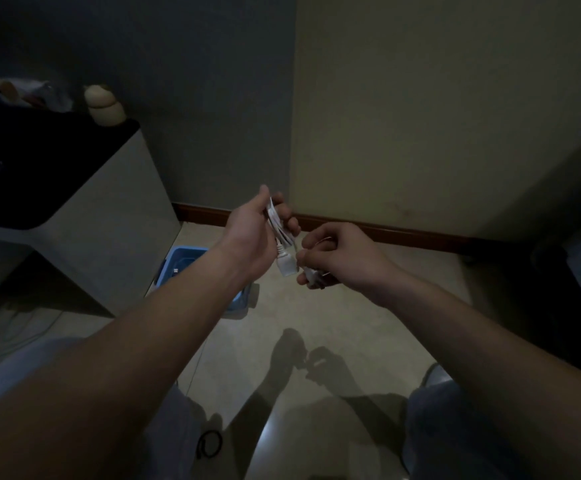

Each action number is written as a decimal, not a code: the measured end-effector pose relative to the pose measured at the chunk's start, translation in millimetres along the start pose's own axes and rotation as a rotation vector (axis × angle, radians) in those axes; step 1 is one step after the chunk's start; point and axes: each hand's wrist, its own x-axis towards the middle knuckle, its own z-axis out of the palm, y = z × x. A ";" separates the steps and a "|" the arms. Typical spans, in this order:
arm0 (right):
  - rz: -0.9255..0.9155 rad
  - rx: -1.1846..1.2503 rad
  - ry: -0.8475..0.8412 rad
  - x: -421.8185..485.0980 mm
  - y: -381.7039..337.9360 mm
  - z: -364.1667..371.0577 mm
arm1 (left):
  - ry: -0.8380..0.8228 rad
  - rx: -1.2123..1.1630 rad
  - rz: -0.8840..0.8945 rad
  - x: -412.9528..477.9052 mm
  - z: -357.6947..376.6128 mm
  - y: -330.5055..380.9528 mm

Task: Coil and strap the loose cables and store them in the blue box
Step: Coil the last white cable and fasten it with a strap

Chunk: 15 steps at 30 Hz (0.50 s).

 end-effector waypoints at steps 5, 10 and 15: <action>-0.024 0.076 0.004 -0.3 -0.9 3.8 | 0.039 0.055 0.029 0.0 -0.3 -2.3; 0.065 0.317 -0.065 1.6 -1.9 -0.4 | 0.011 -0.015 0.022 1.2 1.7 -4.0; -0.011 0.332 -0.088 3.1 5.5 1.9 | 0.013 -0.049 -0.009 0.2 1.8 -6.2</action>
